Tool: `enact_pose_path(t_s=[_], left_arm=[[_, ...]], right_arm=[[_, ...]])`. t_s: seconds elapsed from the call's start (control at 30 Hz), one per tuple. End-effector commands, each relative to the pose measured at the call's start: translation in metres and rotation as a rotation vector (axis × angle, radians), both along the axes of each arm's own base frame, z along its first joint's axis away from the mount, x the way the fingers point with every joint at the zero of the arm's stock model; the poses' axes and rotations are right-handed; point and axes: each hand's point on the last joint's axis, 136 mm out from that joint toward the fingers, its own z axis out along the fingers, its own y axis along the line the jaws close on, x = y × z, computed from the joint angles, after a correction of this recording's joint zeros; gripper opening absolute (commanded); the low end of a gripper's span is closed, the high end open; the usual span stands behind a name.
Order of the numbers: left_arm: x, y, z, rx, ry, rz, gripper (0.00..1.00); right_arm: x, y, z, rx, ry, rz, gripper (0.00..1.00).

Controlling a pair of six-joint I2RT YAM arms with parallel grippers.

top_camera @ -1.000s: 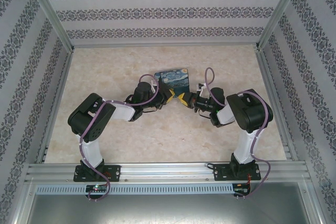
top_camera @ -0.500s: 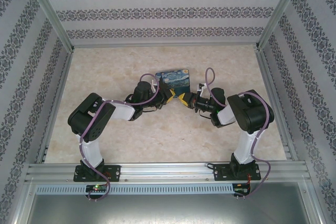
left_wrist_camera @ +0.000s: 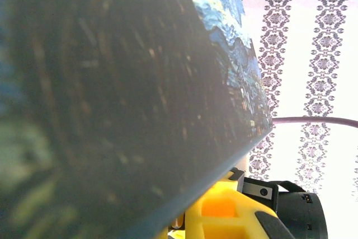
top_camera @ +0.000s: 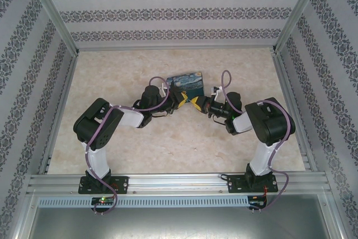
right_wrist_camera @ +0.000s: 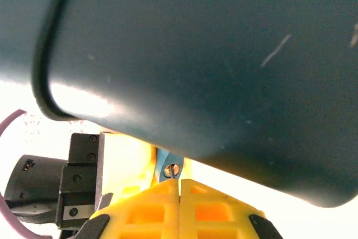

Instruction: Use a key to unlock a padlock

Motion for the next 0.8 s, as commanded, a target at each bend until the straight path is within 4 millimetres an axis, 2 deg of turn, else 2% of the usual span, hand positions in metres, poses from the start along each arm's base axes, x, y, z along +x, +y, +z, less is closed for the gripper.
enact_pose_path(t_s=[0.0,0.13,0.27,0.37,0.47,0.63,0.77], left_arm=[[-0.042,-0.041,0.032,-0.106,-0.059,-0.259,0.00],[-0.041,-0.042,0.033,-0.112,-0.058,-0.261,0.00],[-0.042,-0.043,0.038,-0.119,-0.066,-0.271,0.00],[-0.044,-0.042,0.037,-0.110,-0.066,-0.277,0.00],[-0.046,-0.041,0.033,-0.095,-0.063,-0.283,0.00],[-0.046,-0.041,0.028,-0.090,-0.059,-0.284,0.00],[-0.046,-0.042,0.027,-0.089,-0.058,-0.286,0.00]], right_arm=[[0.011,0.013,0.045,0.104,-0.097,0.024,0.00],[0.007,0.018,0.050,0.070,-0.111,0.049,0.00],[0.002,0.017,0.036,-0.075,-0.133,0.056,0.00],[-0.004,0.008,0.020,-0.260,-0.167,0.054,0.00],[-0.007,-0.003,0.015,-0.364,-0.210,0.043,0.00],[-0.009,-0.011,0.017,-0.405,-0.243,0.024,0.00],[-0.008,-0.006,0.025,-0.345,-0.245,0.027,0.00]])
